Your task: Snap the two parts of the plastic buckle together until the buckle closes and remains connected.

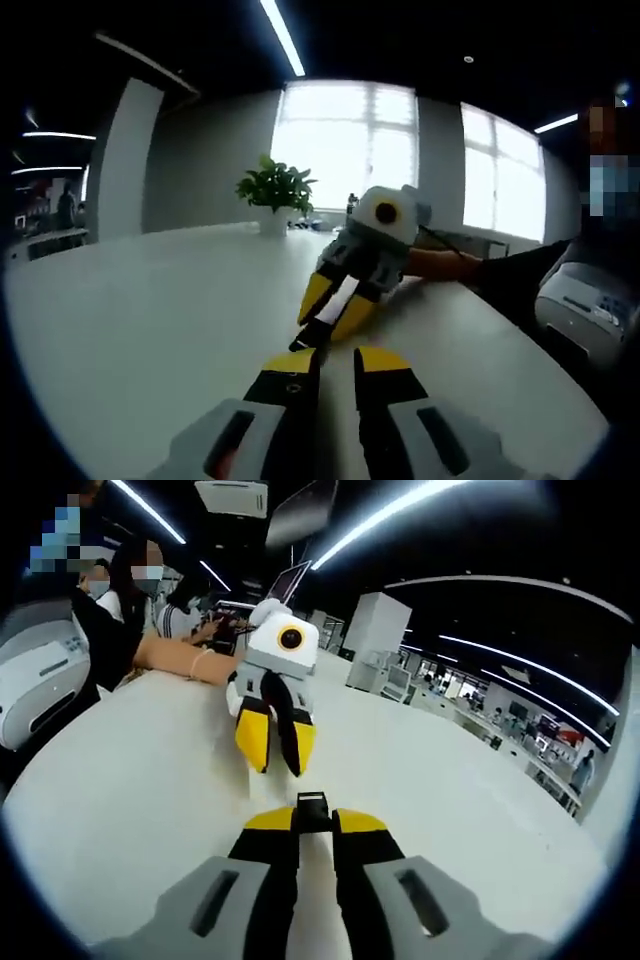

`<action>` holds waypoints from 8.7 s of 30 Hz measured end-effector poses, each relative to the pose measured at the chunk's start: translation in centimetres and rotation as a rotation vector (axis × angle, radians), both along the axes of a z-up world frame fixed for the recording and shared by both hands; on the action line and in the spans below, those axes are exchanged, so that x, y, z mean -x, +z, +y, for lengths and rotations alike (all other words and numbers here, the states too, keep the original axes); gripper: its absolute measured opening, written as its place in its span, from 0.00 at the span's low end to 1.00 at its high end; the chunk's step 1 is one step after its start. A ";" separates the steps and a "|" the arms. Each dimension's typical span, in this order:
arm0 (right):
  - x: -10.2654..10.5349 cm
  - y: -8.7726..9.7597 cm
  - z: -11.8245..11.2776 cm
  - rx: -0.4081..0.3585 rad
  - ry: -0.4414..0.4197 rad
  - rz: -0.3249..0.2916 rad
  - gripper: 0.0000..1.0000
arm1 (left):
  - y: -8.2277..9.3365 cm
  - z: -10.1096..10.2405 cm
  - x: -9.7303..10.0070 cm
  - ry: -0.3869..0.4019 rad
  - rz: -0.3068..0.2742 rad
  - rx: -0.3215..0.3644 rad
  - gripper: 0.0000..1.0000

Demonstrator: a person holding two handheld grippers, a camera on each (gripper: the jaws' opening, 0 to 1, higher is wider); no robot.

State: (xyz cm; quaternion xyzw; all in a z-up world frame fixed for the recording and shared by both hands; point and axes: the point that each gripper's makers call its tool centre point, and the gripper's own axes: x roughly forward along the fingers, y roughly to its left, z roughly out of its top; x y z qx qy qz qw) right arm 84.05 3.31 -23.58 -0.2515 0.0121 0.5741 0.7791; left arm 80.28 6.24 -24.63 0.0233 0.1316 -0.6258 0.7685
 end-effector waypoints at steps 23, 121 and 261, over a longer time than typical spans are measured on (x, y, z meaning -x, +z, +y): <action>-7.4 -0.1 -4.5 0.076 -0.307 -0.181 0.13 | -0.3 0.0 0.2 -0.013 -0.011 -0.028 0.11; -6.4 -0.7 -3.8 -0.030 -0.305 -0.013 0.15 | -1.5 0.4 -2.1 0.062 -0.053 -0.100 0.13; -6.7 1.0 -5.3 -0.032 -0.358 -0.049 0.16 | -0.3 1.7 -3.4 0.155 -0.074 -0.103 0.14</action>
